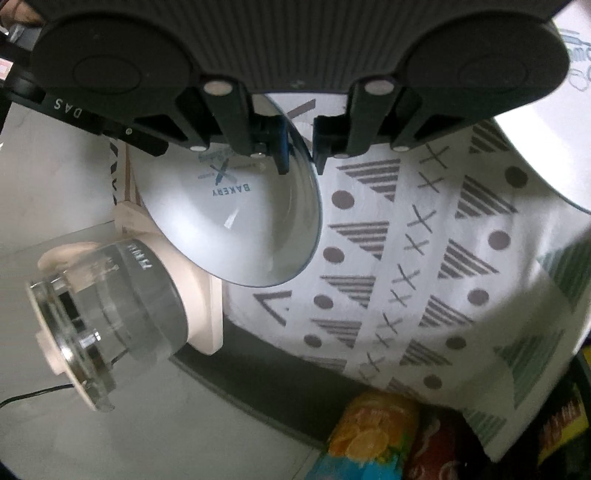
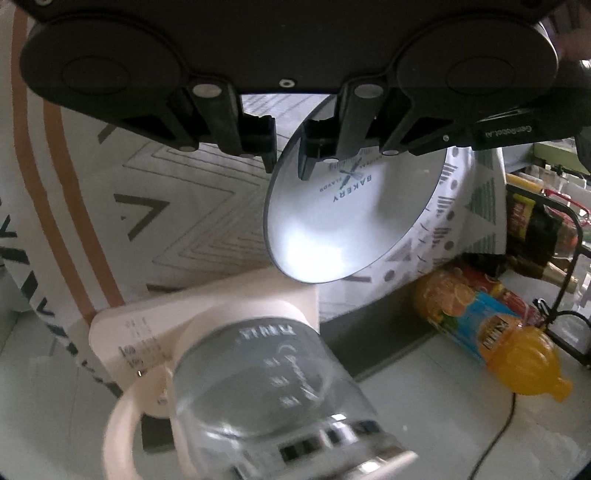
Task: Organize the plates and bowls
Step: 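Lift the 'Bakery' plate with both grippers and lower it onto the plate stack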
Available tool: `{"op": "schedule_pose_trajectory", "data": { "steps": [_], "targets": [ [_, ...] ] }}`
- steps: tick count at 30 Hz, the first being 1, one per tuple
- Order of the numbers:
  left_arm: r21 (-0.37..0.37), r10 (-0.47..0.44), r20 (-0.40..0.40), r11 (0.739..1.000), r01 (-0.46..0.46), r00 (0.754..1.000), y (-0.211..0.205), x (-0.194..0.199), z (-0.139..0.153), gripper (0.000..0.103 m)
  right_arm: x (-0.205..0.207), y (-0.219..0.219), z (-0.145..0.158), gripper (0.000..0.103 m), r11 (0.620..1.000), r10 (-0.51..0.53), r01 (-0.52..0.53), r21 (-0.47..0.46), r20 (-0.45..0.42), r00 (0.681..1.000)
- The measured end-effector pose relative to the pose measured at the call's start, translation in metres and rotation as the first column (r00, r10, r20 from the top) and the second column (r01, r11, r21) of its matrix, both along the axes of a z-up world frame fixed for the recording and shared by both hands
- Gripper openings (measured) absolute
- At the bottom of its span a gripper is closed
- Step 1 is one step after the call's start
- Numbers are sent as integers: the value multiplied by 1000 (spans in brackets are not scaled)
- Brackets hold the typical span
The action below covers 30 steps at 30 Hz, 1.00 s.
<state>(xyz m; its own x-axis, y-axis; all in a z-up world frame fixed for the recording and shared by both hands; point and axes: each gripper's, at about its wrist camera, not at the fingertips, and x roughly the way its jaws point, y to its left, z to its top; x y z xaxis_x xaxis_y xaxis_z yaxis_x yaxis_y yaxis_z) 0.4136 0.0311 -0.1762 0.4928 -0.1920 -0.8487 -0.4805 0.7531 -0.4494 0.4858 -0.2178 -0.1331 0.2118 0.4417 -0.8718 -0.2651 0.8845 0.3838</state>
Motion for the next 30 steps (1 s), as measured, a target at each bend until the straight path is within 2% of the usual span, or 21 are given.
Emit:
{"op": "schedule_pose_trajectory", "data": {
  "steps": [13, 30],
  "targets": [
    [24, -20, 55, 1000, 19, 998, 35, -36, 31, 10, -34, 39, 31, 12, 1000, -15, 15, 1, 71, 997],
    [35, 13, 69, 999, -15, 998, 86, -109, 45, 11, -97, 94, 45, 12, 1000, 10, -12, 14, 117, 993]
  ]
}}
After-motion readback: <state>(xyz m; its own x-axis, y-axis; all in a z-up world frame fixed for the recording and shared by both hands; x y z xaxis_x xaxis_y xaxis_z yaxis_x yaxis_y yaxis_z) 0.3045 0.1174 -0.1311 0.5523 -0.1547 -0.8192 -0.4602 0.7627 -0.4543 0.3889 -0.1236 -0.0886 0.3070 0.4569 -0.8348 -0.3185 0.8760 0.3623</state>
